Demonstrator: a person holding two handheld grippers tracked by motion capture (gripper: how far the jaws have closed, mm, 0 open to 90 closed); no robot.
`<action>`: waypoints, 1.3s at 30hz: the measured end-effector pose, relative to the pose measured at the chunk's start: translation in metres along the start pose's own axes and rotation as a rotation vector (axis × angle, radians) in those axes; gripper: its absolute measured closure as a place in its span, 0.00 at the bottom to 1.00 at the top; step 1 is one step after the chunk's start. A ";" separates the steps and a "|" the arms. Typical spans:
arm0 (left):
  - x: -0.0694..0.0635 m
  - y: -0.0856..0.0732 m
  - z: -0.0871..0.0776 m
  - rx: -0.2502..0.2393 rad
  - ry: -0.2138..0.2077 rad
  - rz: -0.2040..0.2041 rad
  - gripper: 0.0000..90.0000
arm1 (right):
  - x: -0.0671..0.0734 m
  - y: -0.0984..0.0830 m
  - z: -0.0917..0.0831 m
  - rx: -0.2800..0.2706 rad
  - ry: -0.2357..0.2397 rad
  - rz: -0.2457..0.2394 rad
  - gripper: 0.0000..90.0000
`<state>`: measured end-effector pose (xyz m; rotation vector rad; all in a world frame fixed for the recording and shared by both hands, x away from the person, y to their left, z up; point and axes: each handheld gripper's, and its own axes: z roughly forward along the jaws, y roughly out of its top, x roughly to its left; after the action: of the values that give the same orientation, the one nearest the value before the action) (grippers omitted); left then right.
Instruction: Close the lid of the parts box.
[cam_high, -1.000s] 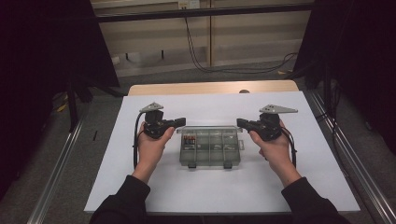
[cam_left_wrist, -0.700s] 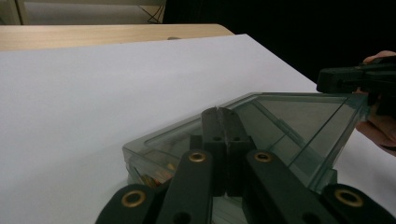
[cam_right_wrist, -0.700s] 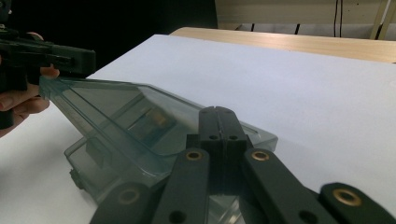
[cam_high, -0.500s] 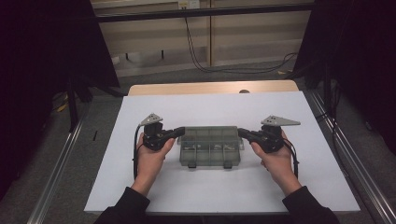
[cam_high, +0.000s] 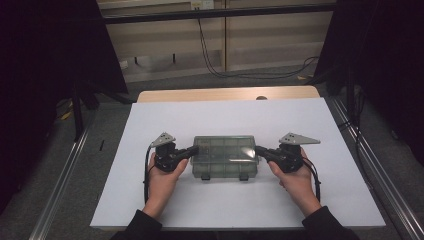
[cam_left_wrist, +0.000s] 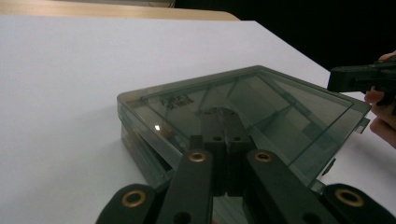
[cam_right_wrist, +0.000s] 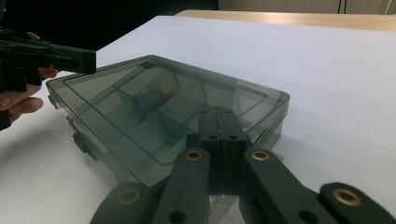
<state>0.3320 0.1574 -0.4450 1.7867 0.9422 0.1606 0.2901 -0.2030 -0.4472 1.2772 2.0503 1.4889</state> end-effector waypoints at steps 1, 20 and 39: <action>0.000 -0.002 0.000 0.004 -0.006 0.001 1.00 | 0.000 -0.002 0.000 0.002 0.001 -0.001 1.00; -0.002 -0.023 0.001 0.034 0.026 -0.006 1.00 | 0.005 -0.020 0.007 0.048 -0.002 -0.016 1.00; -0.006 -0.021 -0.001 0.053 0.057 0.006 1.00 | 0.004 -0.024 0.007 0.019 -0.002 -0.020 1.00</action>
<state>0.3163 0.1572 -0.4604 1.8421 0.9901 0.1929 0.2815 -0.1968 -0.4698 1.2610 2.0747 1.4619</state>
